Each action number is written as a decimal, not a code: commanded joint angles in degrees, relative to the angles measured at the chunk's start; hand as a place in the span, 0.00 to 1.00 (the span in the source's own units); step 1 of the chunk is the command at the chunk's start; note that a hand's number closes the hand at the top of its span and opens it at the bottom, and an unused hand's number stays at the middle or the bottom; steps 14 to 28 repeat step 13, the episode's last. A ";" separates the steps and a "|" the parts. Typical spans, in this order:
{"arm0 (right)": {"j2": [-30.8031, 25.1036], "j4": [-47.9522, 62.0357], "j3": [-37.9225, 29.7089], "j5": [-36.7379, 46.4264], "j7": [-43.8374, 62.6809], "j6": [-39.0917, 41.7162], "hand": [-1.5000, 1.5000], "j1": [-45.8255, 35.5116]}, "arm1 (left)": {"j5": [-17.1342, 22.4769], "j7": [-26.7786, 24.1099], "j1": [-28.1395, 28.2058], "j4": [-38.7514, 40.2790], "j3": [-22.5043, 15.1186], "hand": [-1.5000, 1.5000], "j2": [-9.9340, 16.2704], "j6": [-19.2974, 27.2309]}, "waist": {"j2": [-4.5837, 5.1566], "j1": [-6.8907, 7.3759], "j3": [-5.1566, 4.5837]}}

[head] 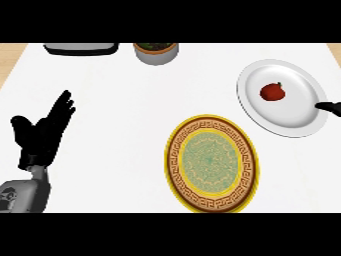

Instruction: Pick the bell pepper from the plate and place it in the plate

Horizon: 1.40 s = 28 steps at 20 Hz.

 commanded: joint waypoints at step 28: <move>-10.98 14.30 1.43 0.11 -8.49 2.23 0.00 1.64 | -0.99 1.65 3.28 -5.15 -0.78 0.50 -1.88 -1.19 | 0.03 0.42 0.03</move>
